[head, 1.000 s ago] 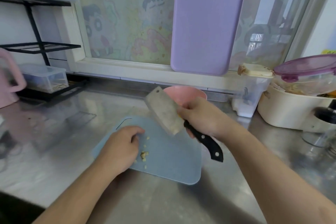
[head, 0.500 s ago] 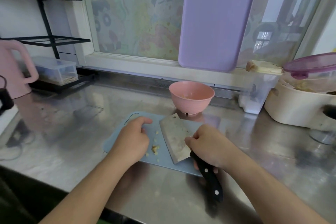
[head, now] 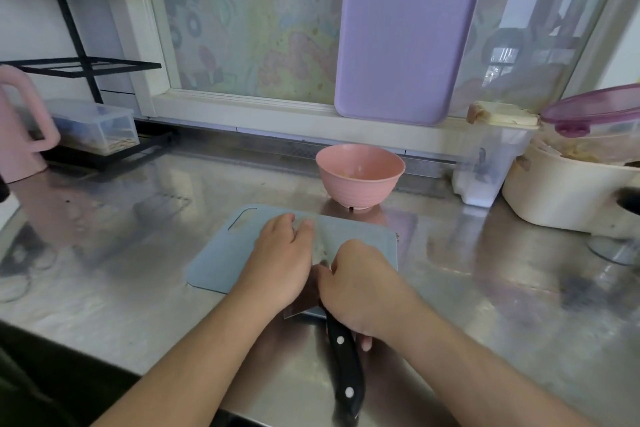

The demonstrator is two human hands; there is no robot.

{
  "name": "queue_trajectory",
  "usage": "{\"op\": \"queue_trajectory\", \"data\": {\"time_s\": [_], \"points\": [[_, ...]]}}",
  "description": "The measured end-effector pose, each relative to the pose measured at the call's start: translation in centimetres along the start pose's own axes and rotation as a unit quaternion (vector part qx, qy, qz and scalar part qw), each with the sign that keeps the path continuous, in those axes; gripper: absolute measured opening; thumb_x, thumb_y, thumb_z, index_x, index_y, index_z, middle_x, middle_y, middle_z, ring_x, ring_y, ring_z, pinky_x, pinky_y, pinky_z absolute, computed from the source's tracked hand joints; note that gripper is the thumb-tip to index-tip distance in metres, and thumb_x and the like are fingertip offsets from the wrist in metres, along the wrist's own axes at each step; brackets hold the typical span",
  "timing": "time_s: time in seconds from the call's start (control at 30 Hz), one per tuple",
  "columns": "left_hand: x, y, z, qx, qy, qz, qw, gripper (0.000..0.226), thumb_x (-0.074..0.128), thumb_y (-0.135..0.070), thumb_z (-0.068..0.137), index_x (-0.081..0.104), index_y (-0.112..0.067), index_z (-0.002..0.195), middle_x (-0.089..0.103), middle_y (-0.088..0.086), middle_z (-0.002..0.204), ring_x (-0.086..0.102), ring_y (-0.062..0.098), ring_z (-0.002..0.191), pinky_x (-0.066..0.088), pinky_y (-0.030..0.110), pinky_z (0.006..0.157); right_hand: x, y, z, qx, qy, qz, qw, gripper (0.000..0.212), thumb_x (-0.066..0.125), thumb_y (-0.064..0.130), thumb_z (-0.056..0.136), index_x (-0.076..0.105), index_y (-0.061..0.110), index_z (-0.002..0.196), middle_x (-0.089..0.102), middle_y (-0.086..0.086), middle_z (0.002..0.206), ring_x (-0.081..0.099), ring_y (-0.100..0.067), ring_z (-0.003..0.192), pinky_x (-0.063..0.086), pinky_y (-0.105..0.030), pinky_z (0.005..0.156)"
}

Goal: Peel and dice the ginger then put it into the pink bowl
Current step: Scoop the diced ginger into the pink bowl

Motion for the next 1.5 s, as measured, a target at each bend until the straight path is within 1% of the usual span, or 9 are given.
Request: {"op": "queue_trajectory", "data": {"time_s": [0.13,0.3,0.43,0.57,0.73,0.93,1.13,1.27,1.5], "points": [[0.9,-0.4,0.0,-0.013,0.000,-0.041,0.999,0.054,0.032,-0.045,0.106,0.050,-0.008,0.142,0.049,0.002,0.150,0.042,0.020,0.139,0.031,0.043,0.119,-0.1,0.0,0.0,-0.001,-0.017,0.006,1.000,0.040,0.049,0.027,0.101,0.052,0.008,0.066,0.056,-0.007,0.055,0.047,-0.011,0.031,0.032,-0.018,0.028],[0.4,-1.5,-0.4,-0.044,-0.027,-0.195,0.979,0.019,0.044,-0.033,0.108,0.061,-0.036,0.102,0.064,-0.014,0.103,0.060,0.013,0.100,0.049,0.033,0.089,0.9,-1.1,0.5,0.040,0.020,0.128,0.991,0.044,0.045,0.031,0.100,0.062,-0.006,0.082,0.071,-0.024,0.068,0.063,-0.036,0.038,0.047,-0.029,0.034],[-0.8,-0.4,0.3,-0.067,-0.089,-0.371,0.922,0.028,0.047,-0.012,0.107,0.072,-0.023,0.115,0.074,-0.008,0.103,0.069,-0.009,0.081,0.055,0.011,0.063,-0.1,-1.5,0.1,0.058,0.010,0.162,0.985,0.044,0.048,0.028,0.103,0.048,0.009,0.063,0.060,0.000,0.042,0.053,-0.021,0.032,0.040,-0.018,0.035],[-1.6,-0.4,1.1,-0.047,-0.082,-0.454,0.886,0.037,0.038,0.008,0.104,0.071,-0.006,0.110,0.074,0.012,0.119,0.069,0.019,0.119,0.051,0.030,0.107,-1.2,-1.5,0.2,0.042,-0.020,0.151,0.987,0.050,0.052,0.030,0.103,0.039,0.015,0.057,0.047,0.003,0.039,0.046,-0.017,0.031,0.037,-0.017,0.039],[-2.3,0.0,1.5,-0.032,-0.089,-0.516,0.852,0.024,0.048,0.008,0.104,0.071,0.000,0.106,0.076,0.018,0.112,0.074,0.022,0.110,0.056,0.031,0.101,-1.3,-1.4,0.2,0.050,-0.008,0.187,0.981,0.043,0.050,0.031,0.104,0.049,0.013,0.065,0.067,-0.007,0.050,0.061,-0.026,0.045,0.052,-0.036,0.052],[-2.4,0.9,2.3,-0.068,-0.127,-0.669,0.730,0.015,0.052,0.007,0.103,0.064,0.004,0.111,0.075,0.021,0.104,0.077,0.028,0.103,0.064,0.031,0.085,-1.2,-1.2,0.0,0.044,0.001,0.195,0.980,0.040,0.049,0.033,0.105,0.051,0.013,0.071,0.068,-0.008,0.052,0.061,-0.028,0.047,0.052,-0.037,0.054],[-2.5,0.5,2.1,-0.036,-0.160,-0.682,0.713,0.023,0.047,0.007,0.101,0.064,0.003,0.115,0.075,0.022,0.099,0.077,0.029,0.100,0.063,0.034,0.087,-0.8,-1.3,0.0,0.041,0.017,0.249,0.967,0.033,0.047,0.029,0.104,0.055,0.008,0.080,0.072,-0.025,0.067,0.065,-0.056,0.064,0.054,-0.042,0.057],[-2.8,0.9,2.1,-0.022,-0.189,-0.686,0.702,0.024,0.045,0.006,0.100,0.065,0.001,0.112,0.075,0.018,0.093,0.077,0.029,0.099,0.062,0.033,0.088,-0.1,-1.8,0.2,0.059,0.038,0.310,0.948,0.029,0.048,0.025,0.105,0.054,0.006,0.085,0.065,-0.019,0.056,0.057,-0.027,0.042,0.050,-0.042,0.056],[-3.3,1.4,1.9,-0.011,-0.214,-0.660,0.720,0.024,0.047,0.004,0.098,0.069,-0.003,0.104,0.075,0.015,0.096,0.076,0.027,0.105,0.060,0.031,0.095,0.1,-2.4,0.7,0.077,0.062,0.404,0.910,0.024,0.052,0.023,0.104,0.051,0.006,0.087,0.061,-0.015,0.053,0.052,-0.027,0.046,0.043,-0.030,0.049]]}}
Point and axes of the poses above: each hand's wrist, its own z-axis towards the middle knuckle, its own x-axis out of the palm, y = z × x, the point moved 8 cm from there along z, towards the middle knuckle
